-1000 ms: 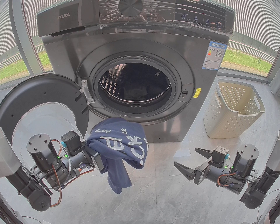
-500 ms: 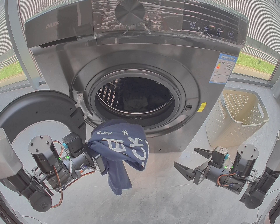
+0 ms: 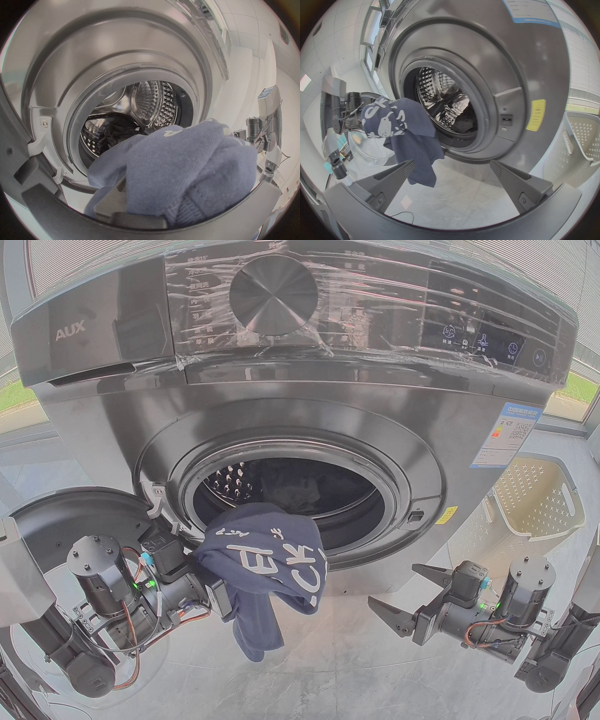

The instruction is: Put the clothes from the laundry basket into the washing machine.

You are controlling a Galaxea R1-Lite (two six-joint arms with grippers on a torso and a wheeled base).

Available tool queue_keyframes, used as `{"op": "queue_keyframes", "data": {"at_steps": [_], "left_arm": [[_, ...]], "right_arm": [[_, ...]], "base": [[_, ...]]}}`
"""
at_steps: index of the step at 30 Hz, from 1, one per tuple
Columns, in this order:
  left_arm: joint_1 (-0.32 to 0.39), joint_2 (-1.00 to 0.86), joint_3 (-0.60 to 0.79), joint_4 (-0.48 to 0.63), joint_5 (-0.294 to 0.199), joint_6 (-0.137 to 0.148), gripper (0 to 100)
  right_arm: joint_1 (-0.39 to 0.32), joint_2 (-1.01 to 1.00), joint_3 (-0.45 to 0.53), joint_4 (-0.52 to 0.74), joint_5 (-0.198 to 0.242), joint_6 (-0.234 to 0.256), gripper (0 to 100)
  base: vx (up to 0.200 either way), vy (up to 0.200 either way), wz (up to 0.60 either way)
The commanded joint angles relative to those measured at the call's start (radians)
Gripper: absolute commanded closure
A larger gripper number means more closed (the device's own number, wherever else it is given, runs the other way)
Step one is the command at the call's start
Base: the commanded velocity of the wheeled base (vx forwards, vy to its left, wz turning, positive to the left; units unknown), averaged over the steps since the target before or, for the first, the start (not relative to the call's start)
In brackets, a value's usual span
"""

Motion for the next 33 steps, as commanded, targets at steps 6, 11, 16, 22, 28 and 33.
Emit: {"op": "queue_keyframes", "data": {"at_steps": [6, 11, 16, 22, 28, 33], "left_arm": [[-0.034, 0.022, 0.005, 0.000, 0.002, -0.001, 100], [-0.058, 0.082, -0.047, 0.000, 0.012, 0.005, 100], [-0.107, 0.151, -0.110, -0.002, 0.029, -0.005, 100], [-0.106, 0.253, -0.295, 0.000, 0.027, -0.018, 100], [-0.088, 0.373, -0.461, 0.004, 0.061, -0.046, 100], [-0.065, 0.459, -0.592, 0.009, 0.081, -0.046, 100]], "right_arm": [[0.011, -0.010, 0.007, 0.000, -0.001, -0.001, 0], [0.037, -0.010, 0.010, 0.000, -0.004, 0.003, 0], [0.071, -0.008, 0.011, 0.000, -0.007, 0.004, 0], [0.071, -0.010, 0.013, 0.000, -0.007, 0.006, 0], [0.071, -0.011, 0.013, 0.000, -0.006, 0.004, 0], [0.071, -0.010, 0.013, 0.000, -0.007, 0.004, 0]], "base": [[0.000, 0.000, 0.00], [0.000, 0.000, 0.00], [0.000, 0.000, 0.00], [0.000, 0.000, 0.00], [0.000, 0.000, 0.00], [0.000, 0.000, 0.00]]}}
